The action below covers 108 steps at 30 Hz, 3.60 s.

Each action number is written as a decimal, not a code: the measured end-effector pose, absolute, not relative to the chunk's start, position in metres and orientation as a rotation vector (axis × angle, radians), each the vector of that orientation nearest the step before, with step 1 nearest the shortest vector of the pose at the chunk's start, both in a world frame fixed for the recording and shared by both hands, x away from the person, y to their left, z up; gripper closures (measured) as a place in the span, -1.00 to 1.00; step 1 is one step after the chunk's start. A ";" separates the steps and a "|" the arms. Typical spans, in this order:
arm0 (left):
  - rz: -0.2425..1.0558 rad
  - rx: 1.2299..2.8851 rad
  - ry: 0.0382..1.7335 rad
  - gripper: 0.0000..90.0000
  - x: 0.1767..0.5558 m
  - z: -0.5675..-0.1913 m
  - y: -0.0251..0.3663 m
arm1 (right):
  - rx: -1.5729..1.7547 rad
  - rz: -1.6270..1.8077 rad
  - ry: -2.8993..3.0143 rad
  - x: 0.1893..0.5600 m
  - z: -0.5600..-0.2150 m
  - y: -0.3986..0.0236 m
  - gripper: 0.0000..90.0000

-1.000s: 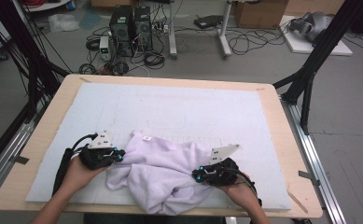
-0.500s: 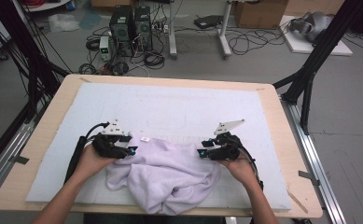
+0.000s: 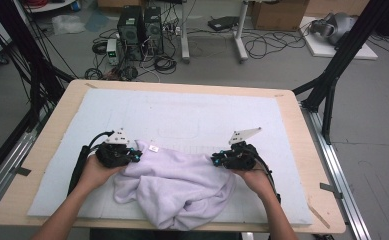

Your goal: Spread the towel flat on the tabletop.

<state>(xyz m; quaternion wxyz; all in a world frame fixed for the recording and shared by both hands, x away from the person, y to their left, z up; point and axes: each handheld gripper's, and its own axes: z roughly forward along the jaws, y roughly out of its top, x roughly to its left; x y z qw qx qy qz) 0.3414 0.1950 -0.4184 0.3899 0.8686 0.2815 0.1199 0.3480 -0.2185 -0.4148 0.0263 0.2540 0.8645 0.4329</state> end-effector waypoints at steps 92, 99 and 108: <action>0.310 2.054 0.674 0.02 0.292 -0.418 0.202 | 0.620 1.487 2.538 0.294 -0.410 -0.216 0.16; 0.261 2.098 0.638 0.11 0.284 -0.429 0.198 | 0.597 1.457 2.585 0.289 -0.423 -0.208 0.11; 0.272 2.174 0.620 0.22 0.280 -0.441 0.192 | 0.600 1.388 2.617 0.282 -0.435 -0.193 0.19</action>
